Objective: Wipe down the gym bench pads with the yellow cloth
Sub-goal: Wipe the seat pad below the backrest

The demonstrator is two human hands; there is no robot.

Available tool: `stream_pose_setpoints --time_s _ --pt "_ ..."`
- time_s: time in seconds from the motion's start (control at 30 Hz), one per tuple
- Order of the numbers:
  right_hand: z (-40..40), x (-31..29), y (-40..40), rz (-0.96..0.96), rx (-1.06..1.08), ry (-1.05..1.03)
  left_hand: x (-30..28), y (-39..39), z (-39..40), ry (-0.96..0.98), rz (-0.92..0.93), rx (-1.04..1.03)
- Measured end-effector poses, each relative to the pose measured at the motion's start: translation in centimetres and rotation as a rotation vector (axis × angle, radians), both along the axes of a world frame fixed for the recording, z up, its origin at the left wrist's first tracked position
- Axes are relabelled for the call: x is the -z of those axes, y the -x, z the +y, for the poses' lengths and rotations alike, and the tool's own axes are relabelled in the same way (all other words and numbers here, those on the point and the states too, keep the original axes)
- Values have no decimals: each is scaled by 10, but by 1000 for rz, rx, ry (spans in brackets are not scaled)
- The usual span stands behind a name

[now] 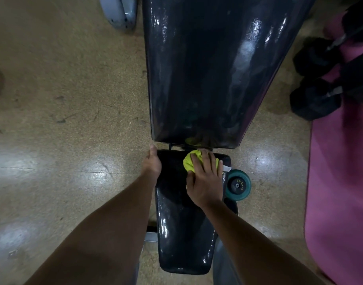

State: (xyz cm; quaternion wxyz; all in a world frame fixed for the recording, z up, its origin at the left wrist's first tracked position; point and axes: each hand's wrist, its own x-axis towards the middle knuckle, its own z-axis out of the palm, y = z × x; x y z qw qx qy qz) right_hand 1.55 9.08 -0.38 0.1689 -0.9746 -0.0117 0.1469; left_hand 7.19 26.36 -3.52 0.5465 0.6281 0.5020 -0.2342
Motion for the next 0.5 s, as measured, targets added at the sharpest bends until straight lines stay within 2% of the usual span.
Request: stream_pose_setpoints --time_s 0.13,0.27,0.33,0.5 --pt "29 -2 -12 0 91 2 -4 0 0 60 33 -70" --pt "49 -10 1 58 -172 -19 -5 -2 3 123 73 -144" --pt "39 -11 7 56 -237 -27 0 -2 6 117 76 -134" --pt "46 -2 -14 63 -68 -11 62 9 19 93 93 -141"
